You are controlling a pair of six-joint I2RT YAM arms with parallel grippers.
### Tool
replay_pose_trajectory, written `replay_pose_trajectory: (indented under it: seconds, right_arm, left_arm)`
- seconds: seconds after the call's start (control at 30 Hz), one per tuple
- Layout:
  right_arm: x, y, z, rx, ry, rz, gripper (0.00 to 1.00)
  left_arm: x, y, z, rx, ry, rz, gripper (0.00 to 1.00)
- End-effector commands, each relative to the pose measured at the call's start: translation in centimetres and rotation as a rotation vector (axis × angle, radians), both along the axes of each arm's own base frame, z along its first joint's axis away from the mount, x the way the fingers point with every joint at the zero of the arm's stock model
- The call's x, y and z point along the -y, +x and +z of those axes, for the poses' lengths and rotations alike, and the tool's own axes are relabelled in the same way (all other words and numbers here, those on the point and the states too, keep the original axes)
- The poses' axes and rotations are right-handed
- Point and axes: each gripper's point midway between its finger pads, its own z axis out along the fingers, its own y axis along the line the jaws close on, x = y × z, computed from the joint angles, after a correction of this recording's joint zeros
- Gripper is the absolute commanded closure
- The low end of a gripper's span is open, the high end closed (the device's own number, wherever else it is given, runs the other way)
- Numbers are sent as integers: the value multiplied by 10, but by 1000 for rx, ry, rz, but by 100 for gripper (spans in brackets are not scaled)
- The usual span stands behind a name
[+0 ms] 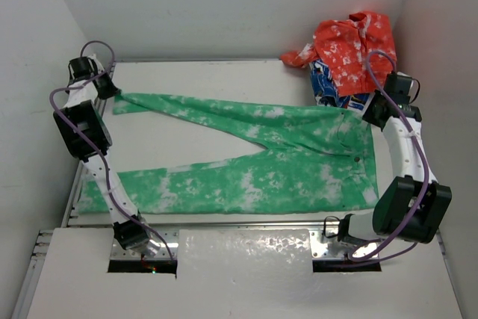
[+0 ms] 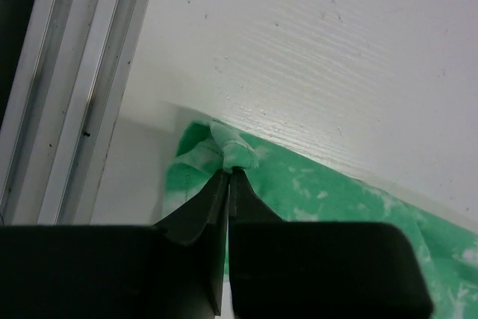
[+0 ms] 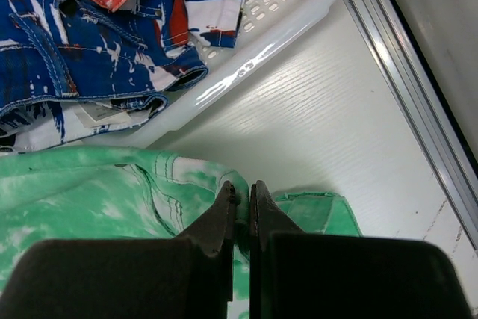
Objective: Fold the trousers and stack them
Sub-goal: Flatten the trousers out
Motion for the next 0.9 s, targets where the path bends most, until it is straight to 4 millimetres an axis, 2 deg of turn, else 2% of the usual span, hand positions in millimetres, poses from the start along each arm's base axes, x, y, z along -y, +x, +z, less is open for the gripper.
replay_pose_trajectory:
  seconds: [0.0,0.13,0.23,0.3,0.33,0.4,0.43,0.47,0.5,0.53,0.57,0.6,0.77,0.8,0.83,0.87]
  right_arm:
    - [7,14,28,77,-37,-12,100]
    - [6,15,29,84,-34,-8,100]
    - [7,14,30,87,-39,-8,100]
    - [6,13,32,101,-39,-9,100]
    - [5,13,30,102,-35,-8,100]
    - [3,13,33,121,-31,-7,100]
    - [2,12,31,121,-26,-7,100]
    - [1,12,31,128,-19,-3,100]
    - [0,13,33,141,-18,-1,100]
    - [-2,10,27,135,-12,2,100]
    - [-3,10,26,140,-6,0,100]
    - [-3,9,27,152,-4,2,100]
    - [-8,8,17,168,19,5,100]
    - [-9,9,17,174,22,7,100]
    - [-10,10,15,172,34,10,100]
    - [-11,11,13,173,39,11,100]
  left_arm:
    - [-14,8,19,42,67,10,100]
    - [-22,10,30,67,112,17,100]
    - [-5,17,55,156,71,-64,100]
    - [15,19,91,253,32,-155,100]
    - [22,19,124,326,49,-192,100]
    - [31,14,162,411,58,-263,100]
    - [34,6,197,476,81,-286,100]
    - [23,-7,203,499,71,-284,100]
    - [28,-19,215,544,25,-335,100]
    - [28,-32,240,607,28,-345,100]
    - [18,-52,218,570,-6,-330,100]
    - [22,-68,199,527,21,-386,100]
    - [55,-178,55,114,21,-532,100]
    - [48,-196,33,5,51,-522,100]
    - [49,-223,6,-101,9,-525,100]
    - [41,-241,-10,-189,15,-498,100]
